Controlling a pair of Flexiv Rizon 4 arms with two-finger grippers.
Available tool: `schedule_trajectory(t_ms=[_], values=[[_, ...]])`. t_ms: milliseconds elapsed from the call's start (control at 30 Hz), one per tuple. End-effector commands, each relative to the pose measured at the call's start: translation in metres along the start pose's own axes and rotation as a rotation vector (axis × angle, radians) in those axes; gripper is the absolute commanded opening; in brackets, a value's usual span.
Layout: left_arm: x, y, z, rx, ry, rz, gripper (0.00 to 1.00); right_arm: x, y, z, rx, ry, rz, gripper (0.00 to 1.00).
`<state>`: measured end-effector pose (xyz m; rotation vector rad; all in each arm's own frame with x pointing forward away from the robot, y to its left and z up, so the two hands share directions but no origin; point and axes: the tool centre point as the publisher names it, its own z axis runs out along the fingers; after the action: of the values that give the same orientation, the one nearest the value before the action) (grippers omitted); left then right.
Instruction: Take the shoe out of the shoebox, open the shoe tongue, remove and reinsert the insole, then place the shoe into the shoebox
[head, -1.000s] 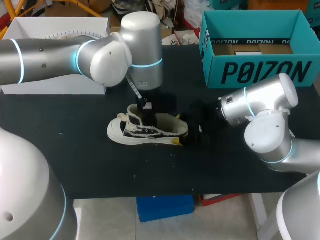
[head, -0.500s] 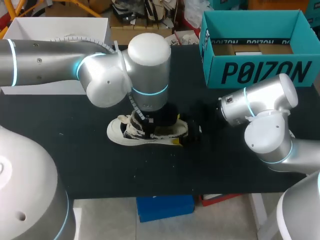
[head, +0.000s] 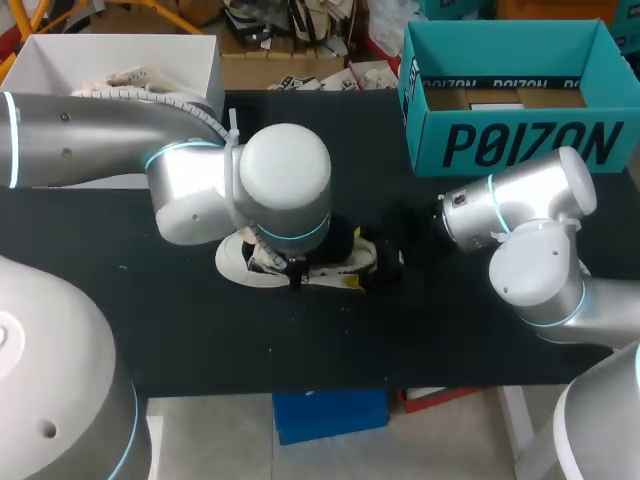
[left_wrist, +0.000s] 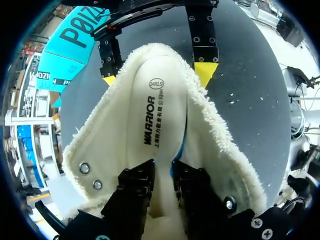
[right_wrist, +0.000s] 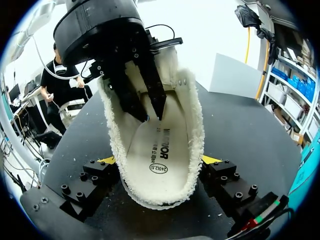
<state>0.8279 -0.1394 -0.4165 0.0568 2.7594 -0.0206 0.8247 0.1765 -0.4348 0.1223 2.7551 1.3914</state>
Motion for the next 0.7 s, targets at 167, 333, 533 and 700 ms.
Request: schedule_trajectory(t_ms=[167,333,533,700], values=[[-0.018,0.006,0.015,0.031,-0.100,-0.011,0.34,0.000,-0.002,0.002,0.001,0.001,0.000,0.00],[-0.028,0.006,0.015,0.080,-0.157,-0.031,0.35,0.000,-0.002,0.002,0.001,0.001,0.000,0.00],[-0.033,0.002,0.013,0.118,-0.169,-0.020,0.34,0.000,-0.002,0.002,0.001,0.001,0.000,0.00],[-0.026,0.000,0.014,0.119,-0.128,0.016,0.35,0.000,-0.002,0.002,0.001,0.001,0.000,0.00]])
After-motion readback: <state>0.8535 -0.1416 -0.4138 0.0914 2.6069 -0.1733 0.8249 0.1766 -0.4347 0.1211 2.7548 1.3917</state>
